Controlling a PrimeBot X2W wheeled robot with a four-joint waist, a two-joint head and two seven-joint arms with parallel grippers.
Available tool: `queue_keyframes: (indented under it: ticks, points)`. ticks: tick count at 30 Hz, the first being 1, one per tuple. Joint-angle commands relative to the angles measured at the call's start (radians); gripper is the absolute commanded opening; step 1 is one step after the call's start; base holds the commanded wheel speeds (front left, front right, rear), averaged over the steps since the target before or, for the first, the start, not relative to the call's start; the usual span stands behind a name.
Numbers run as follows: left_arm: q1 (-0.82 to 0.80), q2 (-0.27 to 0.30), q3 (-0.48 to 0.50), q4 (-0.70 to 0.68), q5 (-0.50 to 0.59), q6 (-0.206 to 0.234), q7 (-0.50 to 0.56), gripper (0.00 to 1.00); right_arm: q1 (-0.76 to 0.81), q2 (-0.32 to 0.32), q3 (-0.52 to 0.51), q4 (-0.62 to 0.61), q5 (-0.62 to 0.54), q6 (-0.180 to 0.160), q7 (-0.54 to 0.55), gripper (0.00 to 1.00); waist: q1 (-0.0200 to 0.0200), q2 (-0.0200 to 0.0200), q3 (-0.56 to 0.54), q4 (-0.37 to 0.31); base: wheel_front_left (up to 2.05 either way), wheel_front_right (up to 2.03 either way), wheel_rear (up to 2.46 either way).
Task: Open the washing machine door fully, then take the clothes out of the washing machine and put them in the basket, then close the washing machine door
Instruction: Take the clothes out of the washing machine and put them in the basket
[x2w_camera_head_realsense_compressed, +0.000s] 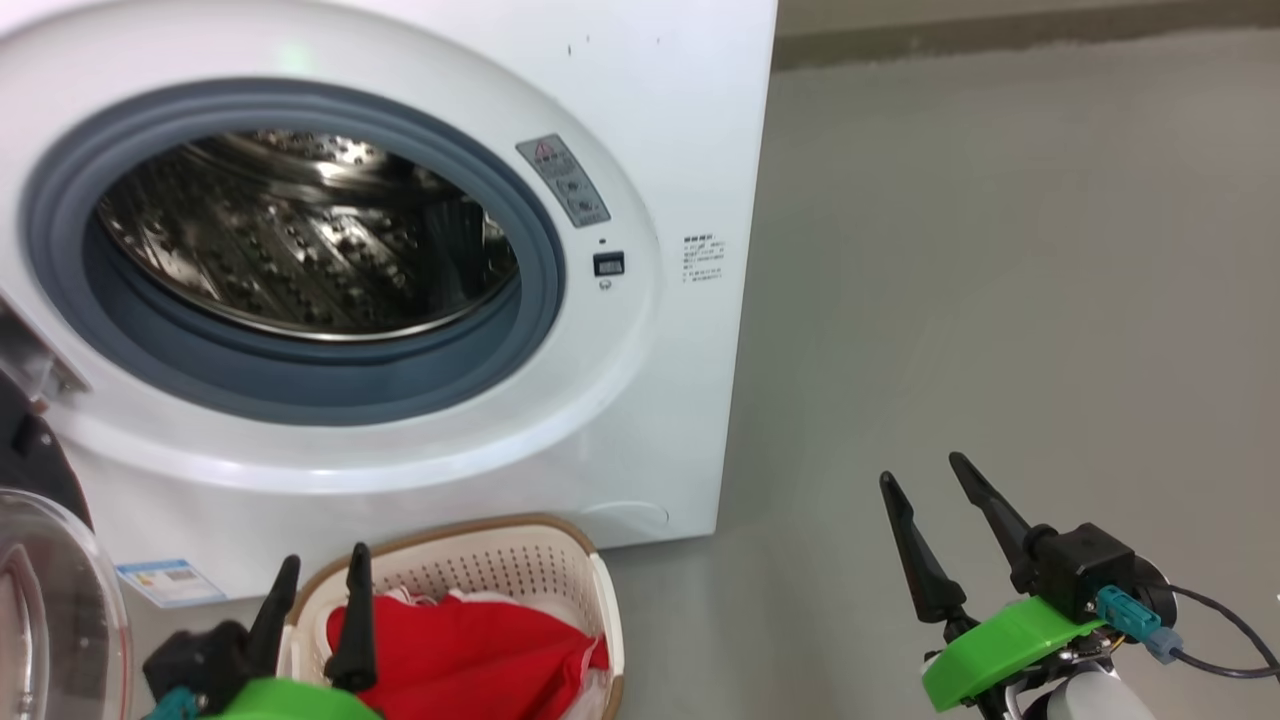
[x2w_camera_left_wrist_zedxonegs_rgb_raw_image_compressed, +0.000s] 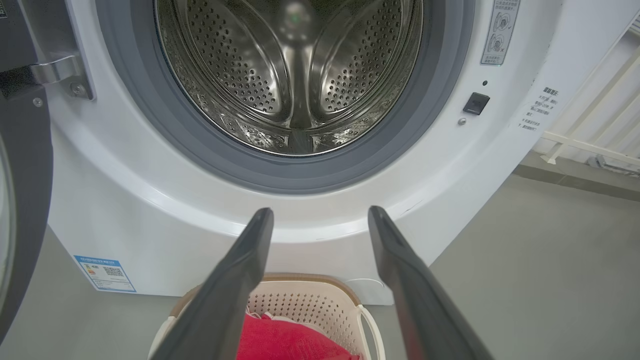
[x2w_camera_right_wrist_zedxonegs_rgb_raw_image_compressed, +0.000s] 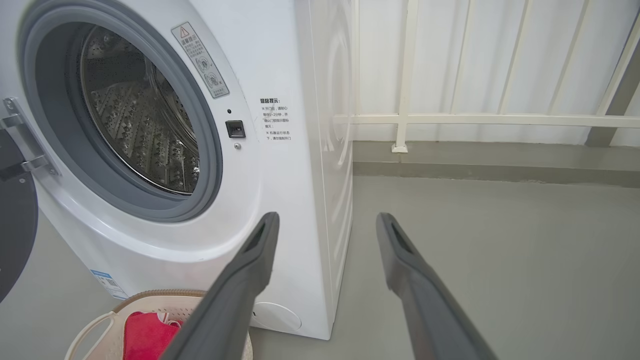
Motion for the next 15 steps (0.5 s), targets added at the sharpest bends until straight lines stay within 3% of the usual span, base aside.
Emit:
queue_keyframes:
  ticks: [1, 6, 15]
  points:
    - [0.016, 0.022, 0.036, -0.058, 0.020, 0.009, -0.012, 1.00, -0.005, 0.002, 0.024, -0.031, 0.003, 0.007, -0.006, 1.00, 0.0000, -0.0001, -0.031, -0.002, 0.00, 0.00, 0.00]
    - [0.101, 0.024, 0.058, -0.206, 0.059, 0.023, -0.012, 1.00, 0.010, 0.002, 0.037, -0.049, 0.005, 0.007, -0.006, 1.00, 0.0000, -0.0001, -0.059, -0.008, 0.00, 0.00, 0.00]
    - [0.221, 0.008, 0.089, -0.420, 0.094, 0.000, -0.012, 1.00, 0.038, 0.002, 0.026, -0.098, -0.013, 0.007, -0.006, 1.00, 0.0000, -0.0001, -0.081, -0.012, 0.00, 0.00, 0.00]
